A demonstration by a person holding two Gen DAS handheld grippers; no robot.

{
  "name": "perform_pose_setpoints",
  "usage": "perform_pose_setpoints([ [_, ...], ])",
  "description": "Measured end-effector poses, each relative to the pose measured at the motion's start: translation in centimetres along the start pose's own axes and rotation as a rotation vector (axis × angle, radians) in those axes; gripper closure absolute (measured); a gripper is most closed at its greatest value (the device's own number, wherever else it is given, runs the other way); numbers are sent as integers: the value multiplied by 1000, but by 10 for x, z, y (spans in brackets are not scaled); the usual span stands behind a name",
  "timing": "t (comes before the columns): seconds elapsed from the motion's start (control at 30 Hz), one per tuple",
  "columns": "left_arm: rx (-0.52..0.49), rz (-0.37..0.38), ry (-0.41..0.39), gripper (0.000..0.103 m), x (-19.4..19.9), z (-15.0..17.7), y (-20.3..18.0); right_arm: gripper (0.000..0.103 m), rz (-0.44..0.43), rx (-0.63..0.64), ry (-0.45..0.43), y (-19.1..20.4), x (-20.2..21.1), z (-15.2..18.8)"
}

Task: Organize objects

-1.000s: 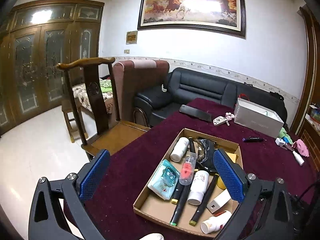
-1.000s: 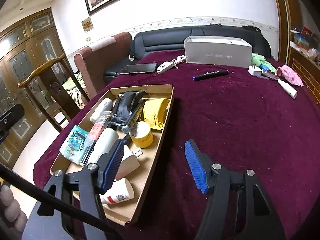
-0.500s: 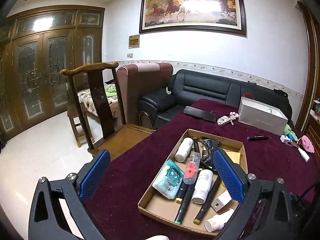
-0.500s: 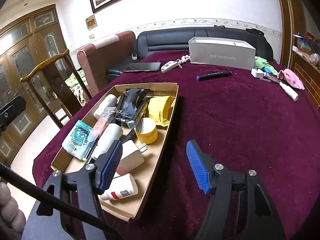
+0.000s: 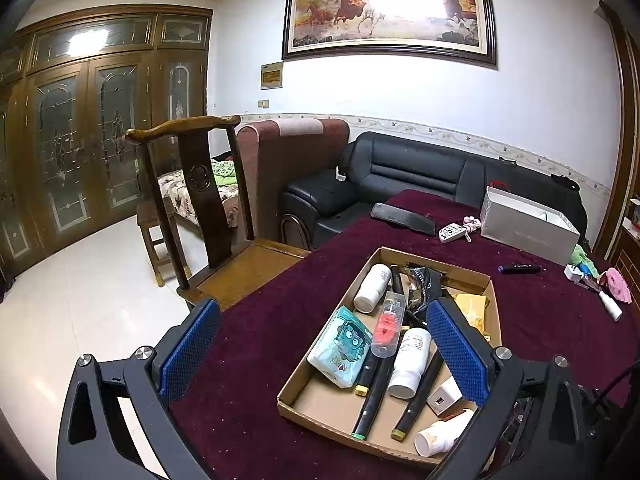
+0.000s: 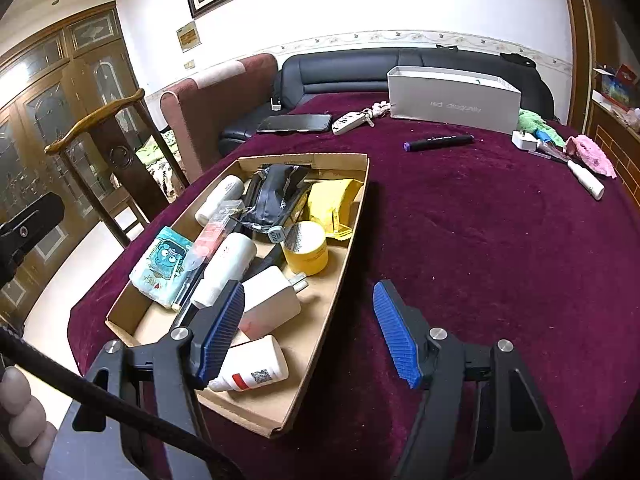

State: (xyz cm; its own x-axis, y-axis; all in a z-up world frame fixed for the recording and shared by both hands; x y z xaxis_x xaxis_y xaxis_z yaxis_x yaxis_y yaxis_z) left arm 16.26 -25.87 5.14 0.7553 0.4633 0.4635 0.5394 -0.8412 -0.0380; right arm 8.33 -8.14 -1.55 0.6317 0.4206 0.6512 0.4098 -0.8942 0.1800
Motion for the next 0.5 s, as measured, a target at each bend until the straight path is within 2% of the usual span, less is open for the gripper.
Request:
perform_pose_setpoints([
  [0.5,-11,-4,9,2,-2,4,0,36,-5,-9,9,-1,-2,2],
])
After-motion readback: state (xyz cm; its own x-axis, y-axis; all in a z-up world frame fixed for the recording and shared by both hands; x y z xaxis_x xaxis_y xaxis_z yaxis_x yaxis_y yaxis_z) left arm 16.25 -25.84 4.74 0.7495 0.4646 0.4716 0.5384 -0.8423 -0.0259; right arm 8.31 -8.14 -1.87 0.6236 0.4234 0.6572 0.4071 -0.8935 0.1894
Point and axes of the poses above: each gripper's, at about its wrist camera, not at the fingertips, and x roughly against the way its jaws point, y to its left, z to its underside, the point moved 7 cm from there along -x, roughly the way its jaws point
